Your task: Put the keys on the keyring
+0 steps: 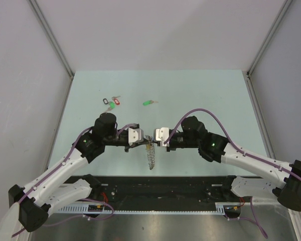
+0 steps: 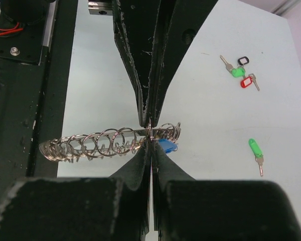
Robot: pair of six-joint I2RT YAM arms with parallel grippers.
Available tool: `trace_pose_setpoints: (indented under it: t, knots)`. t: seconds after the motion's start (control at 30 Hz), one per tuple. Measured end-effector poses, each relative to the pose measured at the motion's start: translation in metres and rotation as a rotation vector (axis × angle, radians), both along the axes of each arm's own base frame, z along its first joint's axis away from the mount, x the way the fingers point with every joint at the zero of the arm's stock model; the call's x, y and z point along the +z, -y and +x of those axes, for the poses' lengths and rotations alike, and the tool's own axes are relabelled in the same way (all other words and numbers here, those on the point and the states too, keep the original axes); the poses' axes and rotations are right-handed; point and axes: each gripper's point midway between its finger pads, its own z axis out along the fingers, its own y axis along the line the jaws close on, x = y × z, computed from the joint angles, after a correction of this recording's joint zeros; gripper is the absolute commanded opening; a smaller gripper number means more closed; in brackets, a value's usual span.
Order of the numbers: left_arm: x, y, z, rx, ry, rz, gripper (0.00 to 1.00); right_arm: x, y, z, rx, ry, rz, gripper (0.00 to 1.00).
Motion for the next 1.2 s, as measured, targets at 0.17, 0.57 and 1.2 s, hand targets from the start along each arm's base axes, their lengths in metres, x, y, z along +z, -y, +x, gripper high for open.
trace_pose_setpoints:
  t: [0.17, 0.57, 1.2]
  knots:
    - [0.002, 0.0, 0.0, 0.005, 0.012, -0.003, 0.0, -0.001, 0.003, 0.006, -0.039, 0.012, -0.009, 0.0]
    - [0.007, -0.003, 0.002, 0.025, 0.035, -0.008, 0.0, -0.001, 0.015, 0.009, -0.082, 0.014, -0.032, 0.0]
    - [0.008, -0.002, 0.003, 0.023, 0.04, -0.014, 0.0, 0.007, 0.013, -0.003, -0.022, 0.009, -0.005, 0.0]
